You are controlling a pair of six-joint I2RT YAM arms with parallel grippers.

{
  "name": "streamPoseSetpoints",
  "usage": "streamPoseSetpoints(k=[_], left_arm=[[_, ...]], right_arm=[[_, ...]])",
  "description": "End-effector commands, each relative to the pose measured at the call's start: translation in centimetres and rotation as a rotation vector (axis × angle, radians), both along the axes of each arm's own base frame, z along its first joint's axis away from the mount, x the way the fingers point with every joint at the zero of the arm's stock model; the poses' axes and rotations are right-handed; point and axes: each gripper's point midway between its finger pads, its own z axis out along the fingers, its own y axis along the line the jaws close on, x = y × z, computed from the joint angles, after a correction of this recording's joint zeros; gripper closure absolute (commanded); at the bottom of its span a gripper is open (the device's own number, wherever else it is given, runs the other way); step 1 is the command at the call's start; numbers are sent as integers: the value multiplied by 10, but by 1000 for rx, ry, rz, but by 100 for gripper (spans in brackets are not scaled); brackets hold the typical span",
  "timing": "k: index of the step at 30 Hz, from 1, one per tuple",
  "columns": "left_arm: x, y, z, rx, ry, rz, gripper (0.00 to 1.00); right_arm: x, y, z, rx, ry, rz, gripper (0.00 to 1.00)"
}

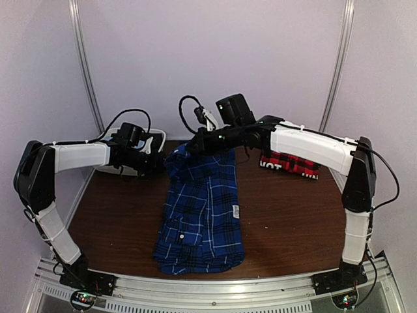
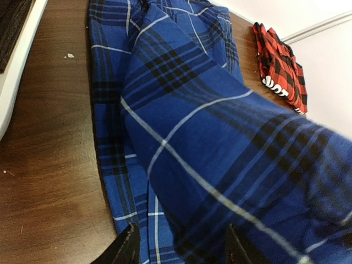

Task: Fold and stack the long sleeve shirts
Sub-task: Fold the sleeve of the rectangle-folded shirt.

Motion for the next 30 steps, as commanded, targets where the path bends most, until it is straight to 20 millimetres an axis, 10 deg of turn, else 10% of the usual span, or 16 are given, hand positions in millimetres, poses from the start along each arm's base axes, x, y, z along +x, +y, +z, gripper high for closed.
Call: streamPoseSetpoints(k=[1, 15, 30], left_arm=[[6, 0, -9, -29, 0, 13, 48], [-6, -12, -34, -81, 53, 9, 57], [-9, -116, -1, -192, -199, 113, 61]], right_arm=[[31, -5, 12, -27, -47, -25, 100], [94, -17, 73, 104, -176, -37, 100], [89, -6, 66, 150, -142, -1, 100]])
